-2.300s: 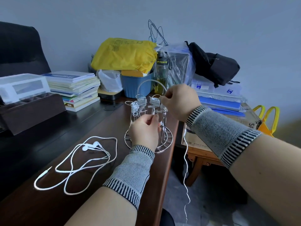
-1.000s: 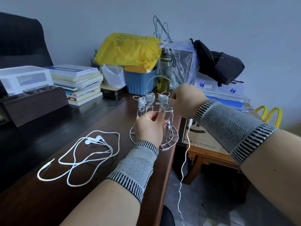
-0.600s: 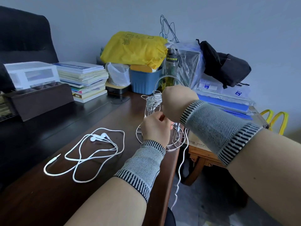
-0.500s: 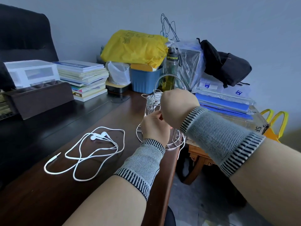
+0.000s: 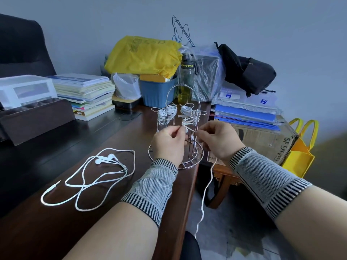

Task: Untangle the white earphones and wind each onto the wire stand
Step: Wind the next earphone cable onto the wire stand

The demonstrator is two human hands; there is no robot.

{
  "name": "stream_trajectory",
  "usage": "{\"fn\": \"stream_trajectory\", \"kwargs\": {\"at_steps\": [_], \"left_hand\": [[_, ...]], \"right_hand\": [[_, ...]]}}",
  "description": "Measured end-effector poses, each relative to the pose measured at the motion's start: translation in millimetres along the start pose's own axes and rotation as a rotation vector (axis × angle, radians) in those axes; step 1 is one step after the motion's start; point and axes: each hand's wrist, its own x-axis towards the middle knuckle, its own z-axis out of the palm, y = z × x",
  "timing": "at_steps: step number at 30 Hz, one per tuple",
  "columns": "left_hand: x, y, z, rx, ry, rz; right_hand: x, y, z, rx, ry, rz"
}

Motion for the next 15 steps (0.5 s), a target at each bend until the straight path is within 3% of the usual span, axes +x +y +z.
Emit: {"fn": "stream_trajectory", "kwargs": {"at_steps": [8,15], "left_hand": [[0,0,-1,-0.005,-0.01,-0.01],[3,-2,1,-0.012,0.013,-0.037]], "right_hand": [[14,13,-17,-0.261,-0.074,0.269],[14,19,-46,0.509,-0.086,0.411]]}}
